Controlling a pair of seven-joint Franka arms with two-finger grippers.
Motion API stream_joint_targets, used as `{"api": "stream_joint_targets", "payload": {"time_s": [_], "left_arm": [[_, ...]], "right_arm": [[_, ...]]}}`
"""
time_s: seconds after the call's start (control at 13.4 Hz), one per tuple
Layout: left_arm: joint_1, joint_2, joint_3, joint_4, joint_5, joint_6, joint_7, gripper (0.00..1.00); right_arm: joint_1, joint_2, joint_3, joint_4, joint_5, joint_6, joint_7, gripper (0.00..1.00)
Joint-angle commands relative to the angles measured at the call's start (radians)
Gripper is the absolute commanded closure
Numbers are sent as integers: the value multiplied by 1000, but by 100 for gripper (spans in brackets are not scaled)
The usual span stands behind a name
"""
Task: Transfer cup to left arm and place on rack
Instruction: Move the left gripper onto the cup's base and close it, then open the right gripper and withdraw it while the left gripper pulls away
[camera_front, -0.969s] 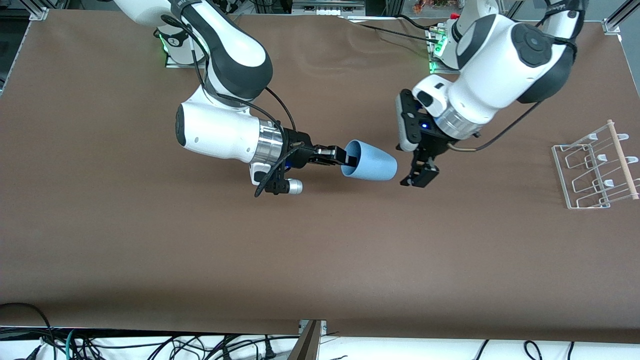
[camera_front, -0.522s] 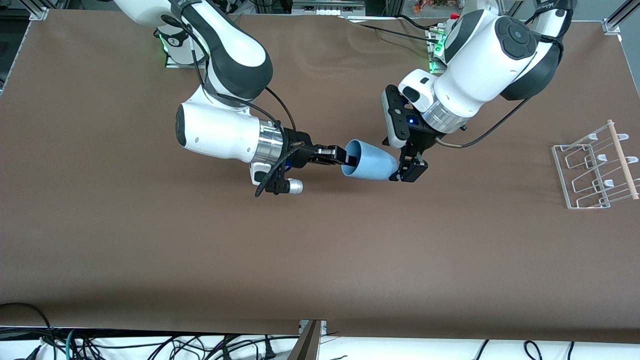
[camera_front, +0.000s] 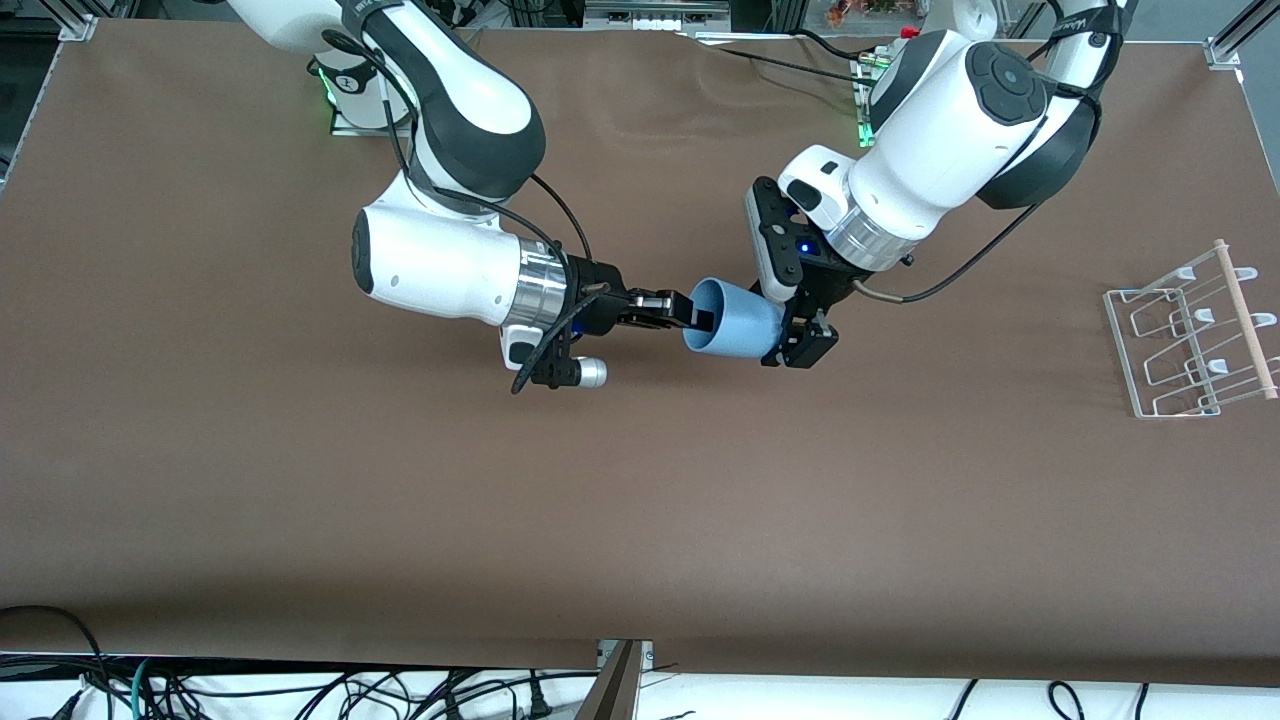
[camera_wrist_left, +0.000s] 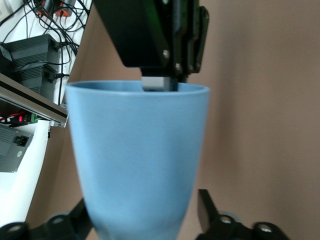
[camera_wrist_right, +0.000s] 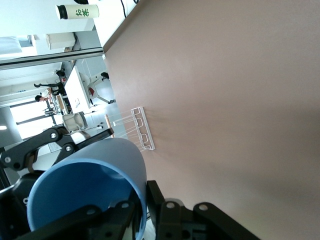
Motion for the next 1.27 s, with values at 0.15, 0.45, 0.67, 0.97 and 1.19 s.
{"api": "stream_joint_targets", "payload": {"time_s": [0.15,0.45,0.67,0.97,1.19], "left_arm": [[-15,13,-6,18,-18,-7,6,100],[-4,5,-4,15,-15,-14,14,100],[28,-18,-6,10,-16,-40,20,100],[141,-73,-3,-33,-16,-146,37,100],[258,-143,5,-106,-1,-232,60,100]], "right_arm": [[5,13,2,34,18,16,6,100],[4,5,-1,34,16,15,-11,0],[-5,5,1,34,16,7,-3,0],[-22,2,-2,34,16,1,-5,0],[-77,-1,-8,40,4,-80,-14,0]]}}
